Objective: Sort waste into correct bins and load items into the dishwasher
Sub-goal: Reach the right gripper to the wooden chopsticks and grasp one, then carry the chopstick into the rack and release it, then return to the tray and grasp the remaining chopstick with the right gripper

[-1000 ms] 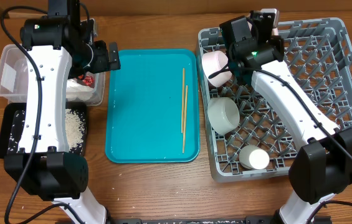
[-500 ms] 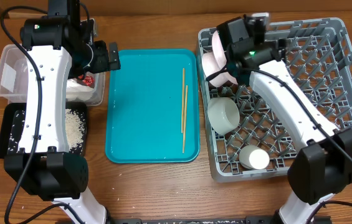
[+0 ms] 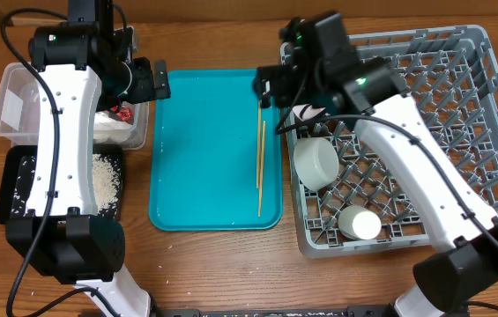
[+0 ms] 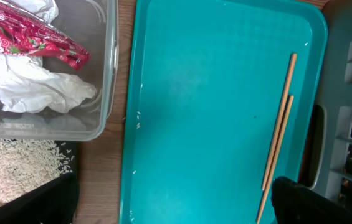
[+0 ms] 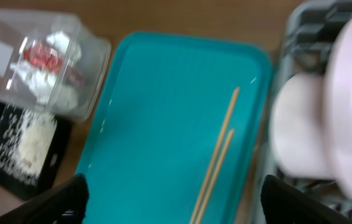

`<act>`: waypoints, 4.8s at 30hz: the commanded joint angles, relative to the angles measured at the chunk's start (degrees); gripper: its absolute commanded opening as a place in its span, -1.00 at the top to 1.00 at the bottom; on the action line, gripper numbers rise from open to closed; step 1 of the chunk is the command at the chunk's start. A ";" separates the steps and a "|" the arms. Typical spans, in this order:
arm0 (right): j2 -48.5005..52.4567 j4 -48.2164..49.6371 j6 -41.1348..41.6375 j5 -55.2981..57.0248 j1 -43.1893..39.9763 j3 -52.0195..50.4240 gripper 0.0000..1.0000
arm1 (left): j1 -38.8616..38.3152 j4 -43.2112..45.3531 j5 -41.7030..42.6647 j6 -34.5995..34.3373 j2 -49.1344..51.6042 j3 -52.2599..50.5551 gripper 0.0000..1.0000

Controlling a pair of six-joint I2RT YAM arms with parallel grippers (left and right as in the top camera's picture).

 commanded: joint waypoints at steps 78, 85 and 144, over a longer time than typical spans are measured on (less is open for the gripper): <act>8.83 -42.14 -3.63 6.80 -4.46 34.91 0.92 | -0.44 0.04 0.04 0.26 -0.07 1.07 -1.00; 8.81 -41.83 -9.16 6.95 -13.03 23.93 0.92 | -0.44 0.04 0.04 0.26 -0.07 1.07 -1.00; 19.69 -4.02 26.34 7.34 7.82 -11.06 0.37 | -0.44 0.04 0.04 0.26 -0.07 1.07 -1.00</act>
